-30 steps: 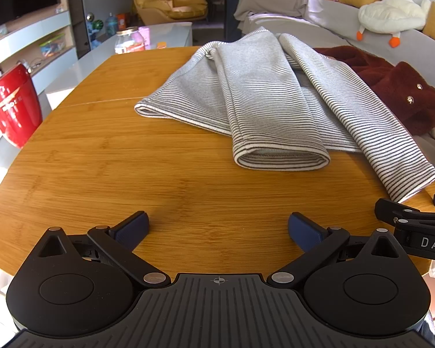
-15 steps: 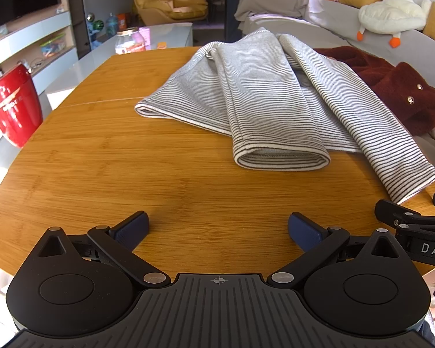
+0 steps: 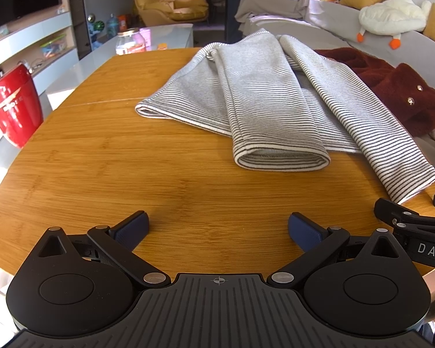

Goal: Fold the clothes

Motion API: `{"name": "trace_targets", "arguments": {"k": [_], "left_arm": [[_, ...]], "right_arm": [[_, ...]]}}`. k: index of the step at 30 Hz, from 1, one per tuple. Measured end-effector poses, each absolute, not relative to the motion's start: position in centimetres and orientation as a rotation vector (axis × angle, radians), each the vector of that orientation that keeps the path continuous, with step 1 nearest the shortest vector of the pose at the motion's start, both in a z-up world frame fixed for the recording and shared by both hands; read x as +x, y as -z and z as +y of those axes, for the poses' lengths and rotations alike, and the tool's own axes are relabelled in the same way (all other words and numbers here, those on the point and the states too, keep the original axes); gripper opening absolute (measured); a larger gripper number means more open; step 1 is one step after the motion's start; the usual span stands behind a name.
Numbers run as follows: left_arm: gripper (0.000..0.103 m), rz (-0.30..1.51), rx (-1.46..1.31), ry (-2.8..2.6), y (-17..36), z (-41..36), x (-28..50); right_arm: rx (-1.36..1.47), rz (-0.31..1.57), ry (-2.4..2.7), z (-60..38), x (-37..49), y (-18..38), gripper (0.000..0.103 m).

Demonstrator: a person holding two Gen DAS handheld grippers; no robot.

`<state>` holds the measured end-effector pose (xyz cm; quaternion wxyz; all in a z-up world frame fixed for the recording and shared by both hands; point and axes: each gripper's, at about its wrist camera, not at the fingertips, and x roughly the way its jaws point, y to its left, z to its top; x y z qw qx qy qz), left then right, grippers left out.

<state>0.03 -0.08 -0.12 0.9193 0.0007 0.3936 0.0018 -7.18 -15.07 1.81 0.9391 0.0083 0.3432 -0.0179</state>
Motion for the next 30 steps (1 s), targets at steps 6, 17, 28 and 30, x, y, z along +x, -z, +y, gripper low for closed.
{"name": "trace_targets", "arguments": {"k": [6, 17, 28, 30], "left_arm": [[0.103, 0.811, -0.001, -0.015, 0.1, -0.2, 0.1], [0.103, 0.808, -0.003, -0.023, 0.2, -0.2, 0.0], [0.103, 0.847, -0.005, 0.084, -0.6, 0.7, 0.9], [0.103, 0.828, -0.071, 0.18, -1.5, 1.6, 1.5]], "right_arm": [[0.011, 0.69, 0.025, -15.1, -7.4, -1.8, 0.103], [0.011, 0.668, 0.019, -15.0, -7.6, -1.6, 0.103], [0.058, 0.731, -0.159, -16.6, -6.1, -2.8, 0.103], [0.148, 0.711, -0.236, -17.7, -5.5, -3.9, 0.103]]}}
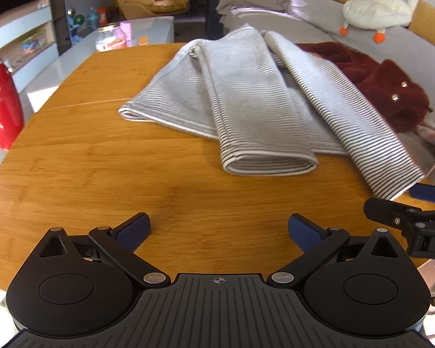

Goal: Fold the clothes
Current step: 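Grasp the striped shirt with the right gripper and lift it up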

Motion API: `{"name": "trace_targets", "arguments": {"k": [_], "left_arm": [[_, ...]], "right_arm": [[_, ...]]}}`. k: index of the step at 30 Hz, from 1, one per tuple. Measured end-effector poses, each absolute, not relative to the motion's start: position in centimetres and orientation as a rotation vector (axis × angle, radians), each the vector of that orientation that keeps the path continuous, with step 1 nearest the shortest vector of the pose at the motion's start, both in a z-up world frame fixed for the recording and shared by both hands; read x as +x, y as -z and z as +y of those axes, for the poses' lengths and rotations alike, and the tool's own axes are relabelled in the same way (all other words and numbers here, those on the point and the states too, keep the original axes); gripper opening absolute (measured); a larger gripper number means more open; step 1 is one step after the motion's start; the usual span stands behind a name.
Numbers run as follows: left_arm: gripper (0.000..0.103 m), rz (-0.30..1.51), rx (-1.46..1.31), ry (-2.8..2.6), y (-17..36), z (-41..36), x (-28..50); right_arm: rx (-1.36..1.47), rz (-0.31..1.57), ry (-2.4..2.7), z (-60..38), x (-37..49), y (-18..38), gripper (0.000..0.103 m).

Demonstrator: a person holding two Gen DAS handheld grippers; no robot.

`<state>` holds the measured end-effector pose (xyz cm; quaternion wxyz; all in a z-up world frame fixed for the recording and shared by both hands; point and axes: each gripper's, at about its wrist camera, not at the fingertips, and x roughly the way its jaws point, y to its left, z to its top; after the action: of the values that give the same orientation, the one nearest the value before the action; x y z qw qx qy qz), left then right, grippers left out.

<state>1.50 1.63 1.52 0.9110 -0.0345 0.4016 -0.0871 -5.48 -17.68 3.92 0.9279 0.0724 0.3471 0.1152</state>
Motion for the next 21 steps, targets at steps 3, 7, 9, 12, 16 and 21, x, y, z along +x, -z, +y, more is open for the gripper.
{"name": "trace_targets", "arguments": {"k": [3, 7, 9, 12, 16, 21], "left_arm": [[0.103, 0.737, -0.13, 0.327, -3.6, 2.6, 3.6], [0.103, 0.618, -0.079, 0.386, -5.5, 2.4, 8.0], [0.103, 0.591, -0.024, 0.351, -5.9, 1.8, 10.4], [0.103, 0.632, 0.007, 0.351, -6.1, 1.7, 13.5], [0.103, 0.703, -0.092, 0.429, -4.9, 2.4, 18.2], [0.103, 0.652, -0.081, 0.379, -2.8, 3.2, 23.5]], "right_arm": [[0.197, 0.578, -0.221, -18.1, -2.8, -5.9, 0.103], [0.238, 0.375, -0.158, -18.2, 1.3, -8.3, 0.103], [0.267, 0.32, -0.091, -18.2, 3.6, -9.0, 0.103], [0.309, 0.24, -0.056, -18.7, 4.8, -10.2, 0.103], [0.373, 0.175, -0.054, -20.3, 6.0, -11.2, 0.103], [0.356, 0.237, -0.116, -21.0, 8.2, -12.0, 0.103]]}}
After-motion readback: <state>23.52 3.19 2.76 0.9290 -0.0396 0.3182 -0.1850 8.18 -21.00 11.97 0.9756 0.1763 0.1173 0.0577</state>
